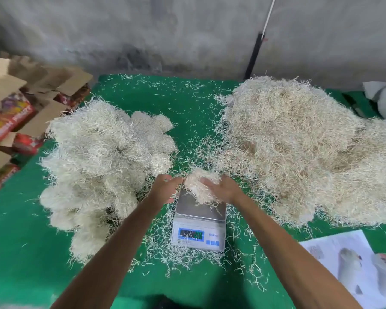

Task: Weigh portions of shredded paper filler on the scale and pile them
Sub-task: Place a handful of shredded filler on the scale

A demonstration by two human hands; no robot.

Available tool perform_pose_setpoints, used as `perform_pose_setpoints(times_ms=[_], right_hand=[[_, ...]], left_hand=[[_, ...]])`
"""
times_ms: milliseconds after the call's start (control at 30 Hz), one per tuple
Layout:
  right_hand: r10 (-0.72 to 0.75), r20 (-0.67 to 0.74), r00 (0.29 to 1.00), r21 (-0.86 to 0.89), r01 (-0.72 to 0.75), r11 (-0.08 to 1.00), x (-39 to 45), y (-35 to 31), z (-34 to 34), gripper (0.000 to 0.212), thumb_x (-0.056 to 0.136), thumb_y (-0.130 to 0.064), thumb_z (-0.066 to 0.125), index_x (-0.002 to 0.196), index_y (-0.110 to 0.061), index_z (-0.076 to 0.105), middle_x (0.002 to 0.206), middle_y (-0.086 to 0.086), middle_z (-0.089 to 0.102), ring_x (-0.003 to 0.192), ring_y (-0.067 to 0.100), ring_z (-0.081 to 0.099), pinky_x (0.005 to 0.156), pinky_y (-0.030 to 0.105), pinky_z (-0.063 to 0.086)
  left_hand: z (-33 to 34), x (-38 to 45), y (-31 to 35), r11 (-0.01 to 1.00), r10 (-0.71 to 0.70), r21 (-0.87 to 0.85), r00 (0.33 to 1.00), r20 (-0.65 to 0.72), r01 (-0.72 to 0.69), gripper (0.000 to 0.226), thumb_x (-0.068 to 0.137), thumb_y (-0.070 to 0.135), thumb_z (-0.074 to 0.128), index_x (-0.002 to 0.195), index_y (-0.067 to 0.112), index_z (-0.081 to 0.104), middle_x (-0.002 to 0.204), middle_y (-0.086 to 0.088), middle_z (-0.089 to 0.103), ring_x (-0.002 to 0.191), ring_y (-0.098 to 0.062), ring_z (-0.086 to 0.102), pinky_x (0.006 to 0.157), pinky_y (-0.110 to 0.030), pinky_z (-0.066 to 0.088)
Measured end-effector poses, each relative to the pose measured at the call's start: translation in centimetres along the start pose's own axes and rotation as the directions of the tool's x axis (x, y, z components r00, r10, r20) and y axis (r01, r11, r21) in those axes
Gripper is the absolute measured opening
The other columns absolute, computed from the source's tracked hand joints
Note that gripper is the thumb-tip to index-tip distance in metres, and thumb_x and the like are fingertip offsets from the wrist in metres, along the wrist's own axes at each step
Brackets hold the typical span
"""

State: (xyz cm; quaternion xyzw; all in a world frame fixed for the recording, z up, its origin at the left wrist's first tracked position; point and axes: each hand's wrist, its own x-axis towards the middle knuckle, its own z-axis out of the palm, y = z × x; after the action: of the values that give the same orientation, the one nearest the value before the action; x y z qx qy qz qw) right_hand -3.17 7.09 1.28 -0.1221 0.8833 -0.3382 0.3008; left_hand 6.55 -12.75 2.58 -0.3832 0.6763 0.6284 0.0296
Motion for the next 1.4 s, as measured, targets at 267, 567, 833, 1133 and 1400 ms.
perform_pose_setpoints(times_ms=[267, 567, 833, 1133, 1400], right_hand=[[-0.103, -0.479, 0.871, 0.032, 0.135, 0.99, -0.5, 2.0, -1.4, 0.078, 0.098, -0.077, 0.036, 0.132, -0.01, 0.059, 0.117, 0.009, 0.072, 0.086, 0.016, 0.07, 0.083, 0.042, 0.061], [-0.093, -0.476, 0.875, 0.035, 0.124, 0.992, -1.7, 4.0, 0.2, 0.043, 0.108, -0.048, 0.043, 0.119, -0.011, 0.062, 0.1, -0.003, 0.066, 0.071, 0.008, 0.063, 0.059, 0.021, 0.05], [-0.039, -0.458, 0.888, 0.064, 0.077, 0.995, -2.8, 6.2, 1.7, 0.038, 0.107, -0.039, 0.049, 0.128, -0.009, 0.059, 0.113, -0.001, 0.067, 0.073, 0.008, 0.065, 0.058, 0.018, 0.051], [0.029, -0.448, 0.894, 0.163, 0.05, 0.985, -3.1, 7.1, 1.5, 0.035, 0.107, -0.034, 0.051, 0.133, -0.012, 0.055, 0.118, -0.001, 0.064, 0.088, 0.025, 0.072, 0.053, 0.009, 0.051], [-0.092, -0.319, 0.943, 0.08, 0.124, 0.989, -2.6, 4.5, 3.0, 0.108, 0.073, -0.091, 0.059, 0.156, -0.027, 0.033, 0.158, 0.001, 0.044, 0.12, 0.017, 0.062, 0.098, 0.05, 0.055]], left_hand=[[-1.6, 0.9, -4.8, 1.0, 0.008, -0.015, 0.999, 0.032, -0.007, 0.038, 0.097, 0.022, 0.064, 0.129, 0.003, 0.059, 0.121, -0.016, 0.063, 0.11, -0.028, 0.064, 0.085, -0.046, 0.059], [-1.3, 0.3, -6.3, 0.978, 0.182, -0.107, 0.982, 0.044, -0.177, 0.006, 0.1, 0.024, 0.06, 0.104, 0.025, 0.064, 0.108, -0.004, 0.071, 0.098, -0.02, 0.071, 0.068, -0.026, 0.06], [-1.9, 0.2, -7.0, 0.965, 0.22, -0.156, 0.974, 0.053, -0.209, 0.007, 0.099, 0.025, 0.062, 0.106, 0.026, 0.066, 0.099, 0.002, 0.077, 0.09, -0.016, 0.075, 0.074, -0.034, 0.062], [-2.4, -0.1, -7.1, 0.96, 0.267, -0.092, 0.963, 0.032, -0.263, 0.009, 0.101, 0.017, 0.059, 0.104, 0.021, 0.066, 0.1, -0.002, 0.072, 0.087, -0.013, 0.075, 0.066, -0.025, 0.06], [-2.3, -0.5, -6.8, 0.965, 0.23, -0.142, 0.972, 0.04, -0.222, 0.008, 0.101, 0.029, 0.059, 0.104, 0.024, 0.065, 0.11, -0.007, 0.072, 0.096, -0.025, 0.074, 0.075, -0.042, 0.063]])
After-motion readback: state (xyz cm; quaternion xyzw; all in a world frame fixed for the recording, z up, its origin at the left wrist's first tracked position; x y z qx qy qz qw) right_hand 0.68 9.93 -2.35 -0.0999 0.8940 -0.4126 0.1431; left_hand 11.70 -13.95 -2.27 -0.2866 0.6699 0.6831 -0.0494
